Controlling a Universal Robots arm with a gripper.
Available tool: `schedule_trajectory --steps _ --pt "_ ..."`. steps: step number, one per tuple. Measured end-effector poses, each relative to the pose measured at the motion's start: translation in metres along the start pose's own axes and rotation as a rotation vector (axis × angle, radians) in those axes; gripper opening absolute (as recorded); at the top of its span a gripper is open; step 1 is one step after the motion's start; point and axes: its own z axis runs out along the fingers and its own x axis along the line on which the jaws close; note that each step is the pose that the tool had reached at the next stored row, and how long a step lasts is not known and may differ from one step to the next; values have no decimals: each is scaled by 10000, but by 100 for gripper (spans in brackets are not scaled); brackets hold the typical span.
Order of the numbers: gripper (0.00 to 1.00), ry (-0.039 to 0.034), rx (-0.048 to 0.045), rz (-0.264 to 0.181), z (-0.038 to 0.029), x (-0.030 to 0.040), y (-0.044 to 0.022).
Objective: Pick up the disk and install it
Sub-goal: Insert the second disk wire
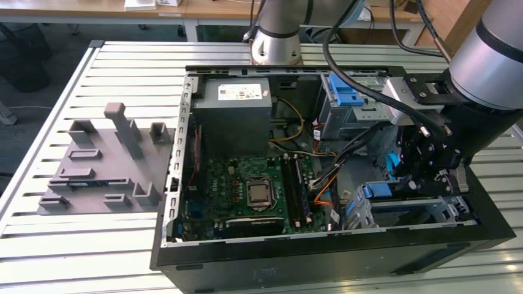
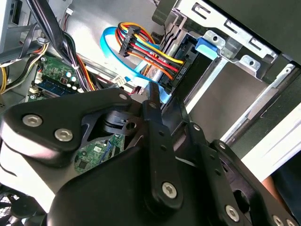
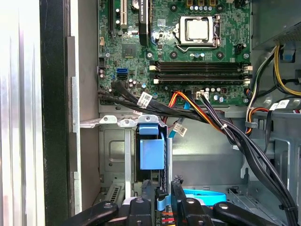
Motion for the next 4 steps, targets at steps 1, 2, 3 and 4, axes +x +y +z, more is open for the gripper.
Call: schedule_trajectory --steps 1,2,3,4 --pt "31 -1 0 0 0 0 0" --pt "31 -1 0 1 0 0 0" --pt "31 0 0 0 0 0 0" --pt "31 -1 0 0 0 0 0"
